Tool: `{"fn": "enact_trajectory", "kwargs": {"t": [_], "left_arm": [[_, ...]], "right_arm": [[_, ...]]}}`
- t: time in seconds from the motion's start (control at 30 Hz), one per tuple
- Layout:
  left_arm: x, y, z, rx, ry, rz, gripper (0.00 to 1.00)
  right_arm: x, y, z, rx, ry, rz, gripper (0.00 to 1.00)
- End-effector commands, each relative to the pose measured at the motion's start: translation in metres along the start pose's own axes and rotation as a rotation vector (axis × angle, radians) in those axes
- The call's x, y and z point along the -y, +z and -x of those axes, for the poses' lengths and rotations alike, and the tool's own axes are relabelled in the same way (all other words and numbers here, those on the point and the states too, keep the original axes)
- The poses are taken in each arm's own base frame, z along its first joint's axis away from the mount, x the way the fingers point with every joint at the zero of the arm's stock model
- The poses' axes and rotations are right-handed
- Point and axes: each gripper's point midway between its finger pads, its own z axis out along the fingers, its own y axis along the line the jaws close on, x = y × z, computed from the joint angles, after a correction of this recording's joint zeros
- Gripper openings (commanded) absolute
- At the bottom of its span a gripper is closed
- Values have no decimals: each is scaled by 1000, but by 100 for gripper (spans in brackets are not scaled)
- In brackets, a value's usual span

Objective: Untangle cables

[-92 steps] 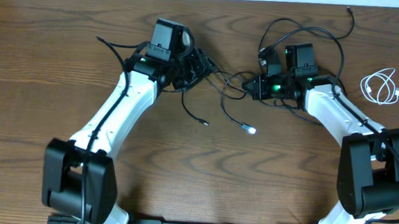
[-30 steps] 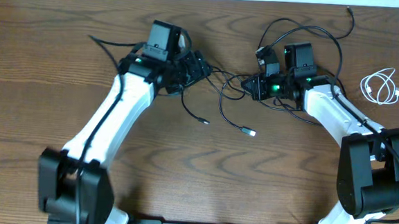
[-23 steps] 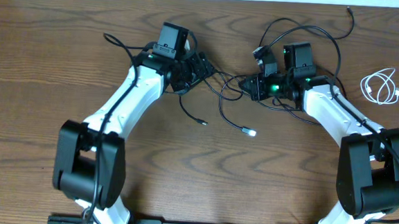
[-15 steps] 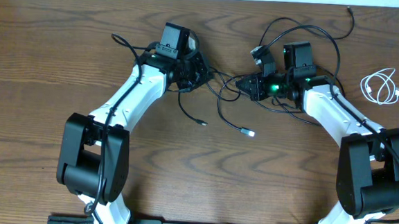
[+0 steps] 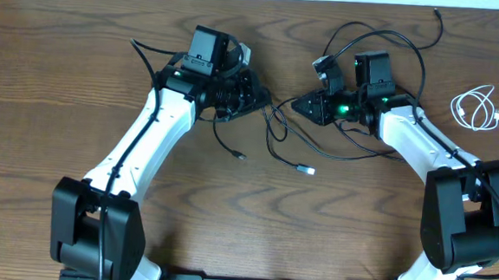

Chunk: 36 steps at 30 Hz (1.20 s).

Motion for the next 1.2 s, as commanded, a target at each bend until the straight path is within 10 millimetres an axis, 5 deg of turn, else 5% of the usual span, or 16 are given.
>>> {"fn": "enact_trajectory", "kwargs": {"t": [0.0, 0.23, 0.47, 1.17], "left_arm": [[-7, -1, 2, 13, 32, 41, 7], [-11, 0, -1, 1, 20, 53, 7], [-10, 0, -3, -9, 17, 45, 7], [0, 0, -10, -51, 12, -13, 7]], "right_arm": [[-20, 4, -2, -14, -36, 47, 25], [-34, 18, -9, -43, -71, 41, 24], [-18, 31, -21, -85, -85, -137, 20], [8, 48, -33, -110, -80, -239, 10]]}}
